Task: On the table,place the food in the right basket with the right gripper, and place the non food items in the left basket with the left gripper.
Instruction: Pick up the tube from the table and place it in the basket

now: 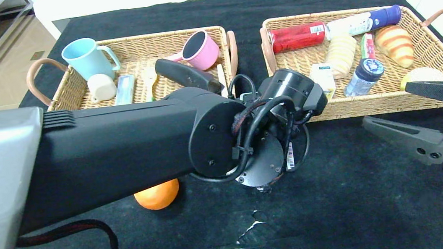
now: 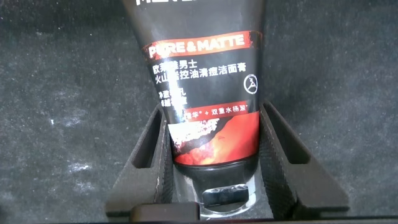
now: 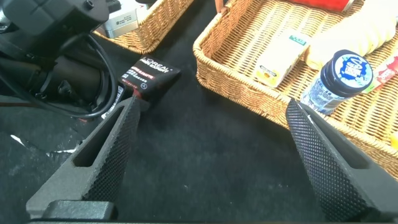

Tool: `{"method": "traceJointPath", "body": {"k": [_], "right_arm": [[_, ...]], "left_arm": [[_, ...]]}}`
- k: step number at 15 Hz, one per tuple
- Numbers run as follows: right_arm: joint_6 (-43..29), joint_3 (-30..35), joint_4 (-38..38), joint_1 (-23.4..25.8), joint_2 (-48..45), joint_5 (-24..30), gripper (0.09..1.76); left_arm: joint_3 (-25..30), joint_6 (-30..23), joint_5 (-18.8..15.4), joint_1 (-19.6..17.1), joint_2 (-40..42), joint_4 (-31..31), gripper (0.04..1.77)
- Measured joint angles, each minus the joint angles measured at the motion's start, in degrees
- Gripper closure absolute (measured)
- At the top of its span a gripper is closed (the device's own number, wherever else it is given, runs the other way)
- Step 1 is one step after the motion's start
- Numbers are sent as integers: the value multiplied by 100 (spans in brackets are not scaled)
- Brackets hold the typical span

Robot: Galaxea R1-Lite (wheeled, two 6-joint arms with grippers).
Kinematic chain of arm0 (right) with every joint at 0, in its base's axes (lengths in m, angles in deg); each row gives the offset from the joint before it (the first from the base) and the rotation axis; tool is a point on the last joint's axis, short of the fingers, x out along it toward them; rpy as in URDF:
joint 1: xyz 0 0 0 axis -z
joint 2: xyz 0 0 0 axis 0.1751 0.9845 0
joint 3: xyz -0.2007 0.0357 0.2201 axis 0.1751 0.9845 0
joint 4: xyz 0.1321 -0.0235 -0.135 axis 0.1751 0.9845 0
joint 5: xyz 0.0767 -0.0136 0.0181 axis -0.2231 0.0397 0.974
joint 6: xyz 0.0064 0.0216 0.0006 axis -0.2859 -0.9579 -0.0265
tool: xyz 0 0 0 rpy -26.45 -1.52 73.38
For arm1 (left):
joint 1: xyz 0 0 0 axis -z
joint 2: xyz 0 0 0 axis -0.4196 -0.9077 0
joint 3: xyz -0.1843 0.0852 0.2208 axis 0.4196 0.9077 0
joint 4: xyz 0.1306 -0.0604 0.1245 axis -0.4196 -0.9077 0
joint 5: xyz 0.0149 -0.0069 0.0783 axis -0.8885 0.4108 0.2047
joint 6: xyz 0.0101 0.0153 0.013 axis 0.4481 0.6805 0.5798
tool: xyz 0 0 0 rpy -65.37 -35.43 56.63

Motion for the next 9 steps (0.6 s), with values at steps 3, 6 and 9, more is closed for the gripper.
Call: {"method": "traceJointPath", "body": {"k": [3, 6, 9], "right_arm": [[0, 0, -2, -11, -13, -4, 14], [0, -23, -2, -16, -22, -17, 14], [0, -23, 0, -16, -7, -23, 14]], "left_arm": [[12, 0, -6, 32, 87, -267, 97], [135, -45, -15, 112, 288, -424, 97], [347, -43, -13, 241, 618, -429, 97]]}}
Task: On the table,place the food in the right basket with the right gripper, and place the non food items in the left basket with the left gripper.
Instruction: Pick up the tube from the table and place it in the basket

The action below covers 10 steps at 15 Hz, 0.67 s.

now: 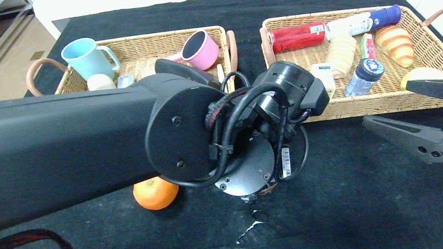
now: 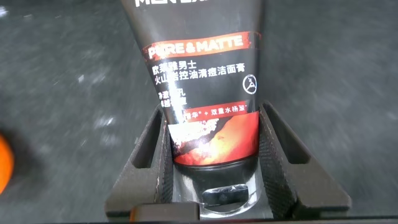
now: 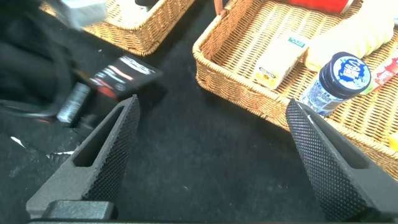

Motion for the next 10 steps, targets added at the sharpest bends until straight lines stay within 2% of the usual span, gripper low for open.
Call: {"method": "traceJointPath", "body": {"k": [6, 10], "right_arm": [[7, 30, 0, -28, 57, -2, 14], [7, 41, 0, -45, 95, -2, 14]], "left_arm": [[601, 43, -37, 85, 925, 27, 97], [699, 207, -39, -46, 1403, 30, 97]]}}
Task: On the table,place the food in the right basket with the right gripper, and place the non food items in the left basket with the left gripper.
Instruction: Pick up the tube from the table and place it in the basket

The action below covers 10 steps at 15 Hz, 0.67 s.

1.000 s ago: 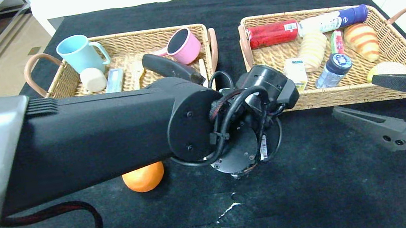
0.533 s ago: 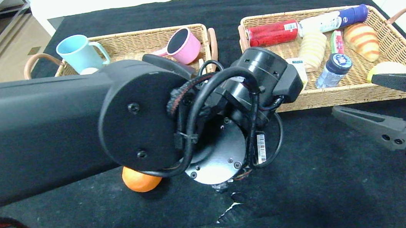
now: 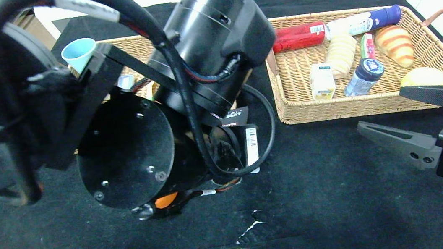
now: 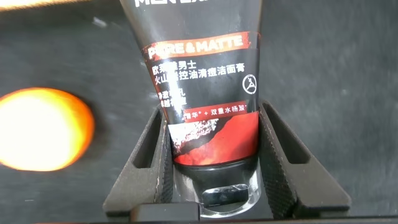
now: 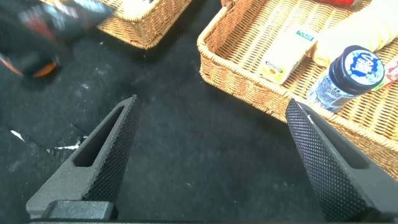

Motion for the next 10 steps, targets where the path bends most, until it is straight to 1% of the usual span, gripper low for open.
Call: {"method": "traceJointPath", "body": {"k": [3, 6, 7, 10], "right_arm": [[2, 15, 2, -7, 6, 0, 14], [0, 15, 2, -9, 9, 2, 14], [2, 15, 2, -13, 9, 0, 14], [0, 15, 0, -16, 6, 2, 14]], "left_arm": [[49, 102, -2, -323, 226, 49, 97], [84, 354, -46, -761, 468, 226, 97], [93, 441, -116, -946, 540, 317, 97], [117, 722, -690, -1541, 697, 644, 97]]}}
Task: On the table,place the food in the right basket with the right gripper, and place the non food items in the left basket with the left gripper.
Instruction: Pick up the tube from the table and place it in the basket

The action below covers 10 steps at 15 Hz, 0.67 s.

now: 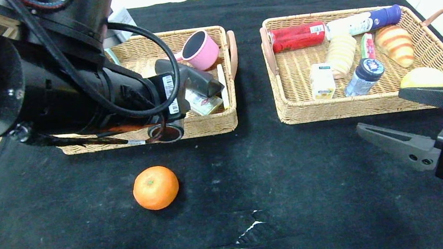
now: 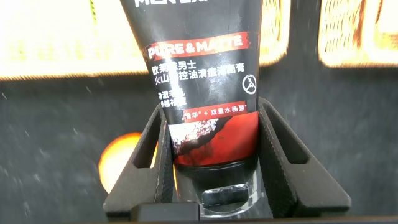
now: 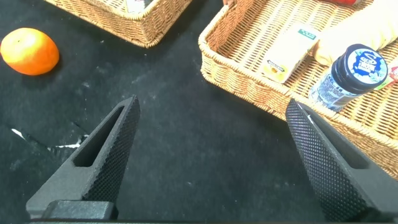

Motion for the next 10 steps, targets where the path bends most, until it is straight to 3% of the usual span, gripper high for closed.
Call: {"method": "traceJointPath", "body": {"k": [6, 10], "right_arm": [[0, 2, 0, 0, -16, -2, 14], [2, 2, 2, 0, -17, -2, 14]], "left_arm": [[67, 861, -818, -968, 41, 847, 97], [137, 1175, -853, -1314, -174, 1418, 97]]}}
